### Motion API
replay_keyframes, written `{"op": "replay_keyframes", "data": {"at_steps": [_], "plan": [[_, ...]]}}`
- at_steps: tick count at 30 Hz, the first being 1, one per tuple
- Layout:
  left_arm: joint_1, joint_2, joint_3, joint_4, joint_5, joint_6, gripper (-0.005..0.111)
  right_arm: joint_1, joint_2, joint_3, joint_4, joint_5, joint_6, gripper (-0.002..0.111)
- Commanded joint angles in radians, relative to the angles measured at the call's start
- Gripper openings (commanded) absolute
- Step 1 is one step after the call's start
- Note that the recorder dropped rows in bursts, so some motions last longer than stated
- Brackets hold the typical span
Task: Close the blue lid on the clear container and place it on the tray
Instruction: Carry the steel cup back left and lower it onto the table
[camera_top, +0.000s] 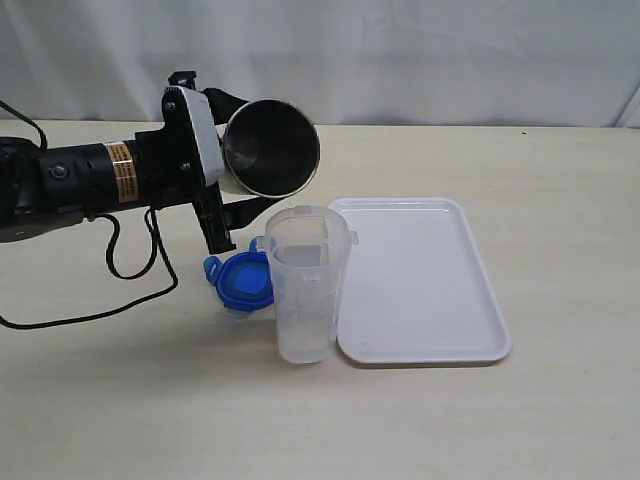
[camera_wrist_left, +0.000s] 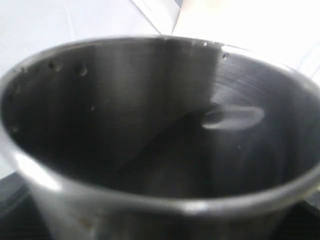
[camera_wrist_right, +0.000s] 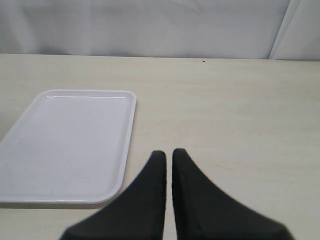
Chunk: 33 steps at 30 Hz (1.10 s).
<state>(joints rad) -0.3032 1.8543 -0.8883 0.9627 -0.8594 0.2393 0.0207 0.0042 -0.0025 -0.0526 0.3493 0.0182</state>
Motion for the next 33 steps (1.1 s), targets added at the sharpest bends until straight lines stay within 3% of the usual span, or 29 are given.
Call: {"op": "replay_keyframes", "data": {"at_steps": [1, 5, 11, 18, 21, 33], "plan": [[-0.001, -0.019, -0.014, -0.102, -0.024, -0.137, 0.0, -0.006, -0.004, 0.002, -0.008, -0.005, -0.006, 0.005], [-0.001, -0.016, -0.014, -0.295, 0.022, -0.326, 0.0, -0.006, -0.004, 0.002, -0.008, -0.005, -0.006, 0.005], [0.032, -0.016, -0.035, -0.519, 0.066, -0.396, 0.0, -0.006, -0.004, 0.002, -0.008, -0.005, -0.006, 0.005], [0.138, 0.058, -0.181, -0.422, 0.151, -0.669, 0.0, -0.006, -0.004, 0.002, -0.008, -0.005, -0.006, 0.005], [0.171, 0.113, -0.245, -0.424, 0.151, -0.689, 0.0, -0.006, -0.004, 0.002, -0.008, -0.005, -0.006, 0.005], [0.188, 0.432, -0.603, -0.422, 0.232, -0.752, 0.0, -0.006, -0.004, 0.002, -0.008, -0.005, -0.006, 0.005]]}}
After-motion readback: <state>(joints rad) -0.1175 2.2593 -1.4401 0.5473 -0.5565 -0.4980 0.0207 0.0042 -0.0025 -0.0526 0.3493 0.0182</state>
